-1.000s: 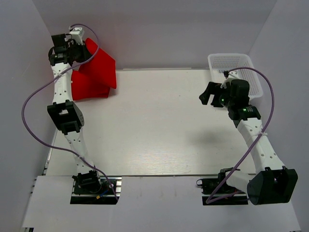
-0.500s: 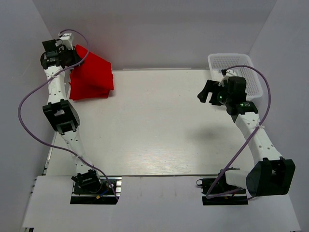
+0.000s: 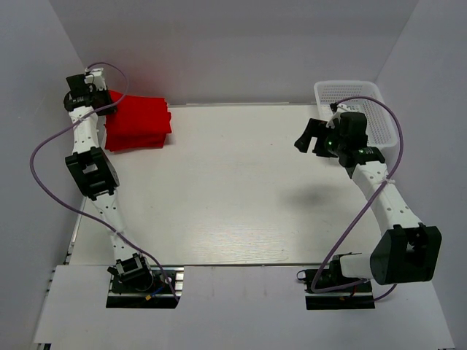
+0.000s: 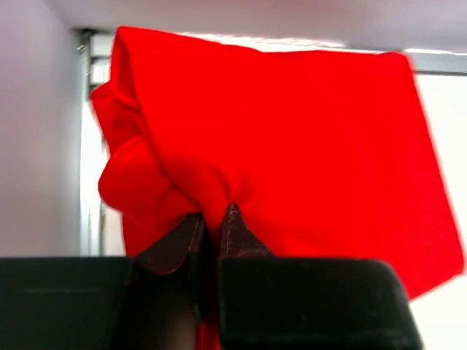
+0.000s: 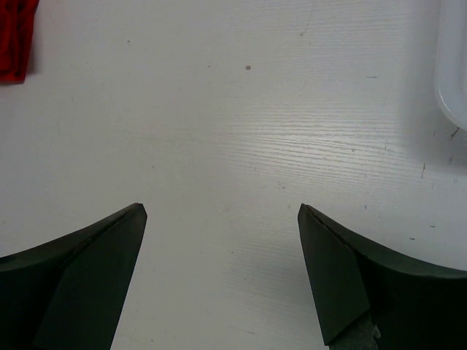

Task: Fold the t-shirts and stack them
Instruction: Put the neatly folded tshirt into the corner of the board with the left arm

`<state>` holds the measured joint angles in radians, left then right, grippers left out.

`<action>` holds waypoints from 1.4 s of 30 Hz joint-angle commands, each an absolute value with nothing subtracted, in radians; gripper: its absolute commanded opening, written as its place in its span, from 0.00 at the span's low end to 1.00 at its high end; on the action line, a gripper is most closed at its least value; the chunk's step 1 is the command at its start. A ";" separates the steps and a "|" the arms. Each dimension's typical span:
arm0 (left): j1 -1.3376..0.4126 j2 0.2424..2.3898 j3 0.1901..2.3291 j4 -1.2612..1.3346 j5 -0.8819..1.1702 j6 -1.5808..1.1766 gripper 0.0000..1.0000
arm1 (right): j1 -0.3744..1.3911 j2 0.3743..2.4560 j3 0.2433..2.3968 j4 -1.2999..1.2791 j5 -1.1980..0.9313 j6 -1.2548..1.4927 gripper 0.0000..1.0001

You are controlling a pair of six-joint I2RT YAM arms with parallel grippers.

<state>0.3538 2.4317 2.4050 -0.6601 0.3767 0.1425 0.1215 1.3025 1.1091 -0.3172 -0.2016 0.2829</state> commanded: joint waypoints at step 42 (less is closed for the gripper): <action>-0.297 1.649 1.473 -0.637 -0.058 -0.301 1.00 | 0.135 1.215 0.950 -0.381 -0.083 0.256 0.90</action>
